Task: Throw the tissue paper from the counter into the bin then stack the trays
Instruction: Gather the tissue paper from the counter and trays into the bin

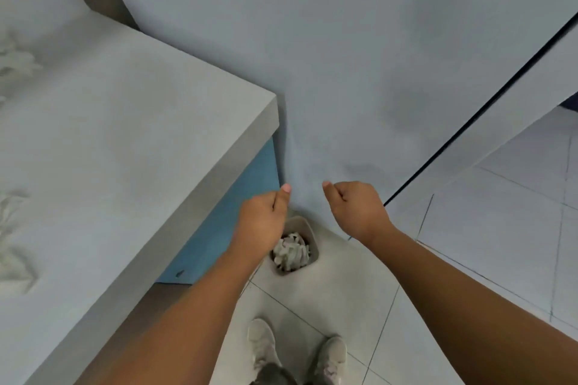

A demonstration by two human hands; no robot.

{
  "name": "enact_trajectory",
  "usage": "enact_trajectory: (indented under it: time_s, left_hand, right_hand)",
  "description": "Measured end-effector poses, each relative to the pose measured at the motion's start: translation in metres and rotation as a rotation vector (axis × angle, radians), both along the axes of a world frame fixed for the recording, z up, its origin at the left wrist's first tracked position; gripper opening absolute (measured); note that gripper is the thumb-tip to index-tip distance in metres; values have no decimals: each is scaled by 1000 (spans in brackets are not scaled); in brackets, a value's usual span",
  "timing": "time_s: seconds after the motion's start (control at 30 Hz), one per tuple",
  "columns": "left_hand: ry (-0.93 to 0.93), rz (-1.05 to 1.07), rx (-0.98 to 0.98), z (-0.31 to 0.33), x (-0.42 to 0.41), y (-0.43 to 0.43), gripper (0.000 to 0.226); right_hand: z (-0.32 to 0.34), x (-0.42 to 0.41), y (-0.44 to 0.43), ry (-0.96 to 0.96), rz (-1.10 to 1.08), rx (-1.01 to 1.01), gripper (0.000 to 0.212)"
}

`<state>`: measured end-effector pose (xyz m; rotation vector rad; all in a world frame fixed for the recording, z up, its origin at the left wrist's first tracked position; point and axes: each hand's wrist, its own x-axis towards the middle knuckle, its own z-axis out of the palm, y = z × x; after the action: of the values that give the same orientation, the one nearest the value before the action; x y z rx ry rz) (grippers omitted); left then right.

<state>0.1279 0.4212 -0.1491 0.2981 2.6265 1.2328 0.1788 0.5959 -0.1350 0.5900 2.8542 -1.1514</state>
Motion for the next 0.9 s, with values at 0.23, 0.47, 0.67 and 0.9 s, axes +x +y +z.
enact_trajectory:
  time_s: [0.23, 0.47, 0.67, 0.9]
  left_hand:
    - [-8, 5, -92, -152, -3, -4, 58]
    - [-166, -9, -254, -275, -10, -10, 56]
    - [-306, -56, -381, -378, -25, -3, 44]
    - [-463, -170, -352, -449, -37, 33, 43]
  right_hand:
    - [-139, 2, -4, -144, 30, 83, 56]
    - [-252, -3, -12, -256, 110, 119, 53]
    - [-327, -11, -3, -262, 119, 113, 54]
    - [-385, -2, 10, -380, 50, -139, 27]
